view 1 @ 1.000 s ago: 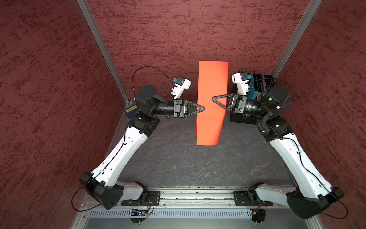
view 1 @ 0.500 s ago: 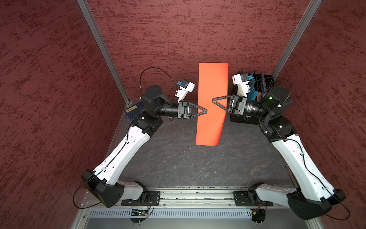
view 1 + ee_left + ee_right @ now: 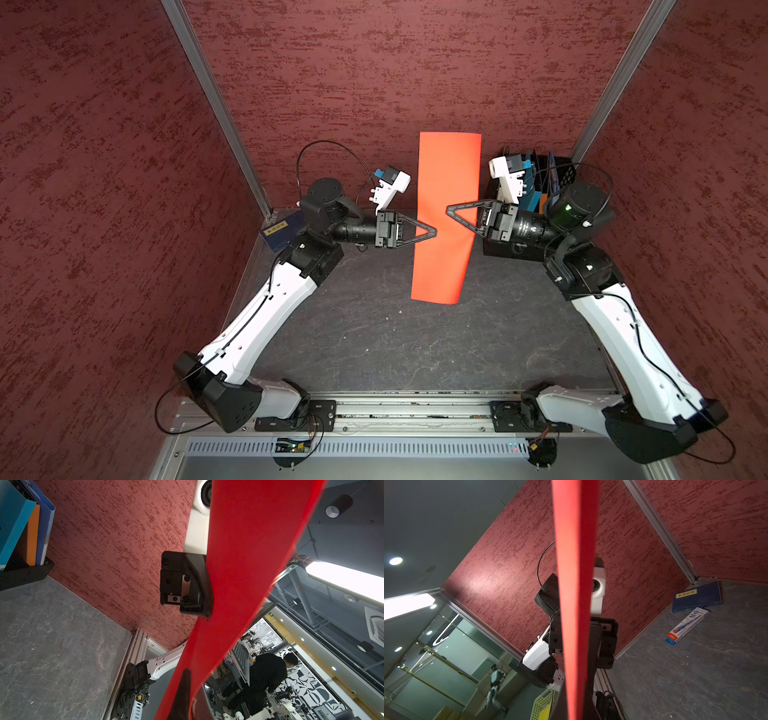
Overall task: Fold the rectangular paper in half along the long edge
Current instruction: Fold the paper.
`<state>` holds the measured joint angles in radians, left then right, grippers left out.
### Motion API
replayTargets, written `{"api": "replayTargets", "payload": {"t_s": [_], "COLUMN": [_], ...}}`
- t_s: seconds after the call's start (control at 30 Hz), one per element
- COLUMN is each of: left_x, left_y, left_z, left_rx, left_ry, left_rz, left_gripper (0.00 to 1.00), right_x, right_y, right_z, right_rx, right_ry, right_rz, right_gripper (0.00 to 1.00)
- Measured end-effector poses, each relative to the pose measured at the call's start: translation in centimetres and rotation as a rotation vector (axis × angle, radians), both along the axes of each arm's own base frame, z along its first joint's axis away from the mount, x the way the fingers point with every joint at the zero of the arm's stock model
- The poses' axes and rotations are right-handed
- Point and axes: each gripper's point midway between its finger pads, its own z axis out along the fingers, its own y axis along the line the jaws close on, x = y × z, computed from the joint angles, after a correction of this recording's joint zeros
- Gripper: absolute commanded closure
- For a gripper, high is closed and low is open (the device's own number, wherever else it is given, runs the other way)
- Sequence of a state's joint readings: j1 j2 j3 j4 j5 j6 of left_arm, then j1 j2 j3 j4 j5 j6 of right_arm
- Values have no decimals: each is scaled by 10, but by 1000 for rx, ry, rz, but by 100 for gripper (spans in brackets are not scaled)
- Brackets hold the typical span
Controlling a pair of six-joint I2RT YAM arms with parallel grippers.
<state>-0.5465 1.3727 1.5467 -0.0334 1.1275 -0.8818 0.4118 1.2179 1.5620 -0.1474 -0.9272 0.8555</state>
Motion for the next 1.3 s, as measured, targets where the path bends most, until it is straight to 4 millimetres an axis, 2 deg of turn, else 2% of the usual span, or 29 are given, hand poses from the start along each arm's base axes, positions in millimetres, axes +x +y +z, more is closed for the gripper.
{"api": "replayTargets", "payload": {"t_s": [0.07, 0.13, 0.27, 0.37, 0.57, 0.77, 0.9, 1.07, 1.17, 1.3], "left_x": [0, 0, -1, -2, -7, -9, -4, 3, 6, 8], "left_y": [0, 0, 0, 1, 4, 5, 3, 1, 1, 1], "left_z": [0, 0, 1, 5, 18, 26, 24, 17, 16, 13], "left_rx": [0, 0, -1, -1, -9, -16, -11, 6, 10, 24], "left_ry": [-1, -1, -8, -23, -67, -100, -98, -86, -95, -96], "left_rz": [0, 0, 0, 2, 9, 14, 19, 45, 61, 77], "left_gripper": [100, 100, 100, 100, 100, 100, 100, 100, 100, 100], "right_x": [0, 0, 0, -1, -9, -22, -28, -30, -29, -27], "right_y": [0, 0, 1, 0, -3, -6, -2, 3, 3, 2], "right_z": [0, 0, -4, -6, -7, -9, -13, -18, -20, -26], "right_rx": [0, -2, -12, -20, -22, -13, -11, -15, -22, -45], "right_ry": [-1, 1, 8, 16, 22, 35, 47, 60, 63, 71], "right_rz": [-2, -5, -4, -5, -5, 5, 24, 33, 26, 10], "right_gripper": [97, 82, 68, 63, 61, 64, 68, 90, 100, 100]}}
